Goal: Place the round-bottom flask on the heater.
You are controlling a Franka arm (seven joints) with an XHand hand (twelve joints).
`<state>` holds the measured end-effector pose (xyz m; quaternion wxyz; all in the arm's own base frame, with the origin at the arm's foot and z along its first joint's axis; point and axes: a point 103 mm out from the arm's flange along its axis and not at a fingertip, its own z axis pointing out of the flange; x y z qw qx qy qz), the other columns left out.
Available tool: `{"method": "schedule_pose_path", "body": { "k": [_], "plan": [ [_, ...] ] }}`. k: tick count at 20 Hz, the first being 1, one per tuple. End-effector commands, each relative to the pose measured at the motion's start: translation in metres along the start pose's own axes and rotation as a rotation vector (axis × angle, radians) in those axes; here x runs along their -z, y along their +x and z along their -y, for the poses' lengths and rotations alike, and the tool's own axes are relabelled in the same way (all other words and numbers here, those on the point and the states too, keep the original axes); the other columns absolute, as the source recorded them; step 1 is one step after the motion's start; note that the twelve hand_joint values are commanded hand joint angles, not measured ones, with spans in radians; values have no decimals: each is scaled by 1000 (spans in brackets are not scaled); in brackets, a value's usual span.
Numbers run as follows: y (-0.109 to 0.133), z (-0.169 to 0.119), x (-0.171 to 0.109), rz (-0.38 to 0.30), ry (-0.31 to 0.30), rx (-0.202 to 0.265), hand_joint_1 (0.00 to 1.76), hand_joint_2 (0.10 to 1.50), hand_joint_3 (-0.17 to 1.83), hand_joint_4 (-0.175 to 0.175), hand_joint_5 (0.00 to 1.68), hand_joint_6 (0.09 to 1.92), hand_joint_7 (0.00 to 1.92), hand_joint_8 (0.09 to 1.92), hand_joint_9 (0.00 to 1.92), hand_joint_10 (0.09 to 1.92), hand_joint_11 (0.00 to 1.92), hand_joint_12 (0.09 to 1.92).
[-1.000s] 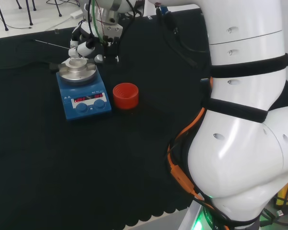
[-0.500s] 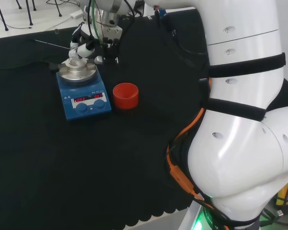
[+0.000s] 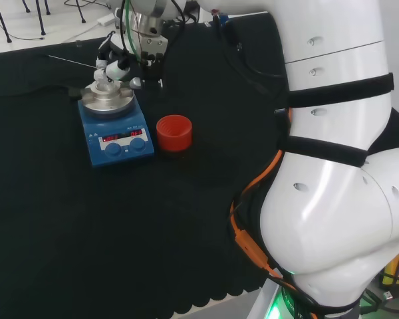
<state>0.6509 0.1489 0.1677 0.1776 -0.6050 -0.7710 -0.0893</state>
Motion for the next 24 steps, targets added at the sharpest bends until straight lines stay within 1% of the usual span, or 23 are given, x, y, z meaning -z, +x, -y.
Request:
{"method": "schedule_pose_path", "body": {
  "k": [1,2,3,4,6,8,11,15,17,20,22,24],
  "plan": [
    [0,2,-2,-41,20,13,959,928,331,141,935,1005,270,573,428,679,22,1355],
    [-1,2,-1,-40,21,13,915,880,374,104,892,941,259,566,407,686,11,1349],
    [-1,2,0,-38,24,13,888,827,439,77,853,899,251,560,393,692,5,1342],
    [-1,2,0,-39,24,15,873,781,503,59,821,875,246,557,382,696,2,1336],
    [-1,3,2,-34,29,18,860,722,577,34,754,850,233,553,365,700,0,1321],
    [-2,4,5,-29,31,16,853,691,602,18,665,821,223,550,350,701,0,1309],
    [-1,6,9,-25,34,16,849,667,611,4,574,782,206,545,332,703,0,1277],
    [3,6,12,0,35,20,846,656,614,1,547,753,198,544,318,708,0,1252],
    [4,8,16,-4,33,21,844,652,613,1,540,746,197,544,316,709,0,1249],
    [3,15,24,13,32,22,839,647,611,0,501,722,197,545,314,710,0,1246],
    [3,21,31,20,28,19,829,642,609,-3,431,620,196,550,310,718,0,1244],
    [2,27,39,22,20,14,819,639,603,-4,400,513,192,554,303,724,0,1242]
  ]
}}
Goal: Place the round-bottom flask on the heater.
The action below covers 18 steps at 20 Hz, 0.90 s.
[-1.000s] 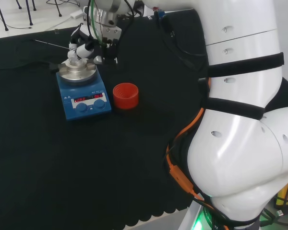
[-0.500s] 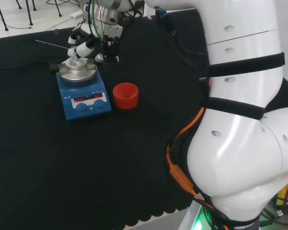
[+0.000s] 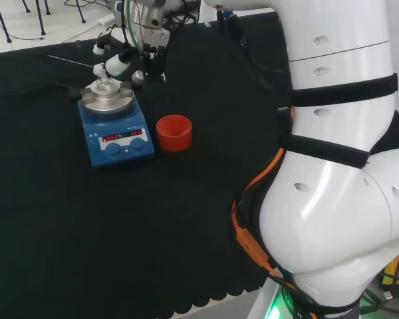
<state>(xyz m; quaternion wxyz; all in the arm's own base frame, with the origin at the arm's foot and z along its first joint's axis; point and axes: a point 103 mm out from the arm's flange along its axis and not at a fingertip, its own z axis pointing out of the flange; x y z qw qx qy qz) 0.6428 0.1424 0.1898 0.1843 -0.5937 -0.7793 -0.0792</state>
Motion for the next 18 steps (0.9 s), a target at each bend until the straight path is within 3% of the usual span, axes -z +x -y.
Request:
{"method": "schedule_pose_path", "body": {
  "k": [1,18],
  "plan": [
    [-3,20,21,22,-15,-12,816,640,599,-4,400,473,190,556,301,726,0,1242],
    [-3,56,54,29,-55,-29,798,643,589,-1,407,396,187,560,296,728,0,1238]
  ]
}}
